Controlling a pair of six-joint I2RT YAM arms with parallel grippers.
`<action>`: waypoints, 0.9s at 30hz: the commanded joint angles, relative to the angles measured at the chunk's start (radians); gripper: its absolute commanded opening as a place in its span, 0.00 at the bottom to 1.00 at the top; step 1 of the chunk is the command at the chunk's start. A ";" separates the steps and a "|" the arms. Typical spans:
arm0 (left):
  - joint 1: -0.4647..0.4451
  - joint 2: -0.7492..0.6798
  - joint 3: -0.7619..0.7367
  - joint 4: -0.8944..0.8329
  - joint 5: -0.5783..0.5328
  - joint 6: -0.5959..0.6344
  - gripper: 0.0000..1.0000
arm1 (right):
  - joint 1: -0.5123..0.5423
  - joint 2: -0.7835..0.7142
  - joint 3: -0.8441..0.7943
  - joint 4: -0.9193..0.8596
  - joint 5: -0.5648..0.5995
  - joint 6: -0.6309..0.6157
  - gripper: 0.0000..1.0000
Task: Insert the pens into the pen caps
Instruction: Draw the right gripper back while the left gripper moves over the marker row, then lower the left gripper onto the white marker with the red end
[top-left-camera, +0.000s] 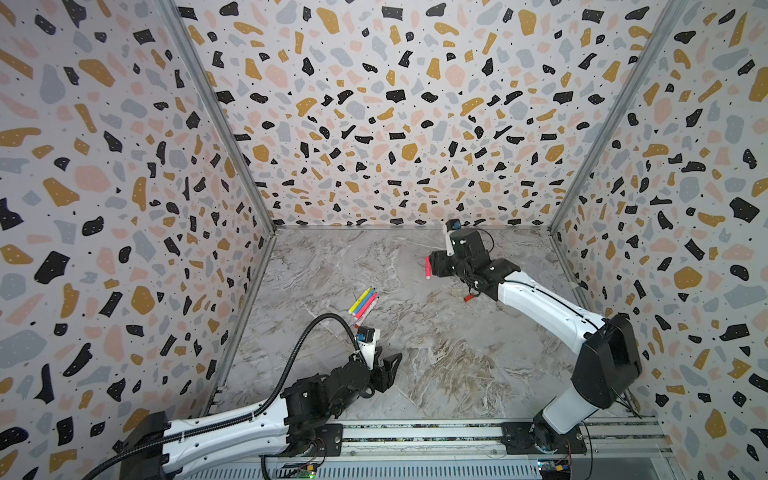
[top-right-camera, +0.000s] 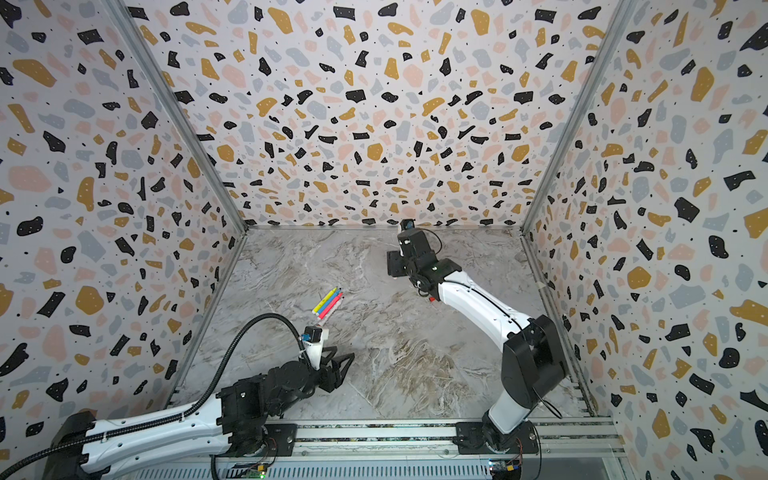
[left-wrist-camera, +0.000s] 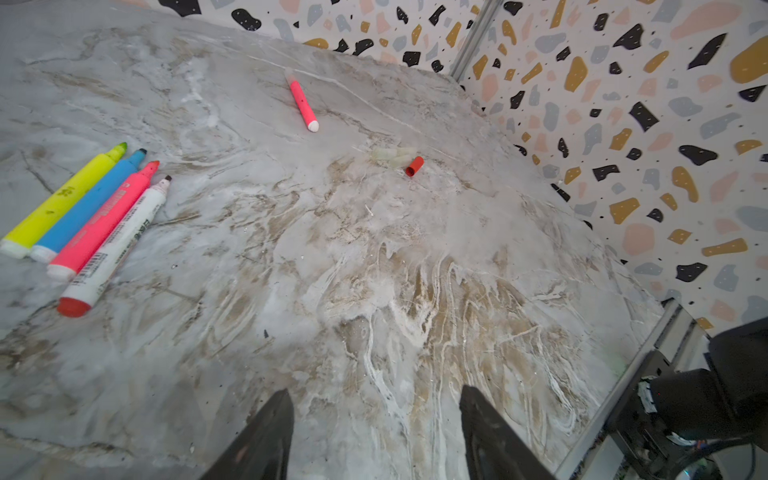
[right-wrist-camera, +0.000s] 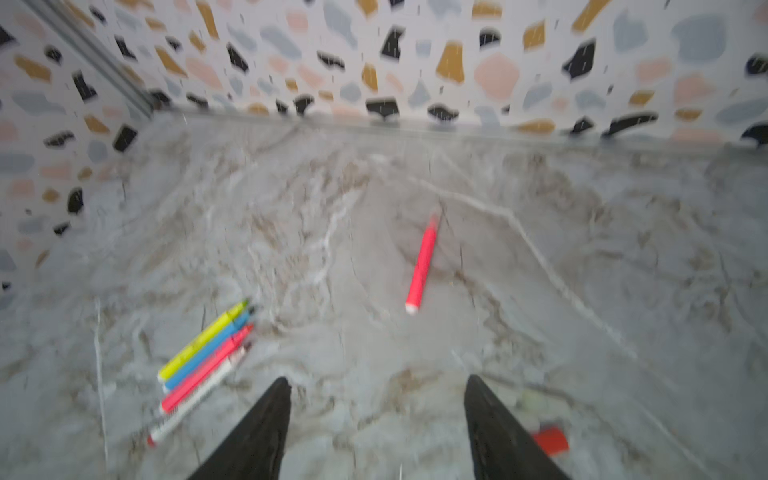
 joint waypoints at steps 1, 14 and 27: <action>0.077 0.061 0.031 0.019 0.040 0.009 0.64 | 0.034 -0.140 -0.196 0.133 -0.030 -0.009 0.67; 0.437 0.336 0.120 0.113 0.145 0.072 0.63 | 0.076 -0.761 -0.744 0.112 -0.039 0.111 0.68; 0.600 0.487 0.185 0.099 0.159 0.169 0.62 | 0.078 -0.979 -0.837 -0.013 -0.082 0.157 0.69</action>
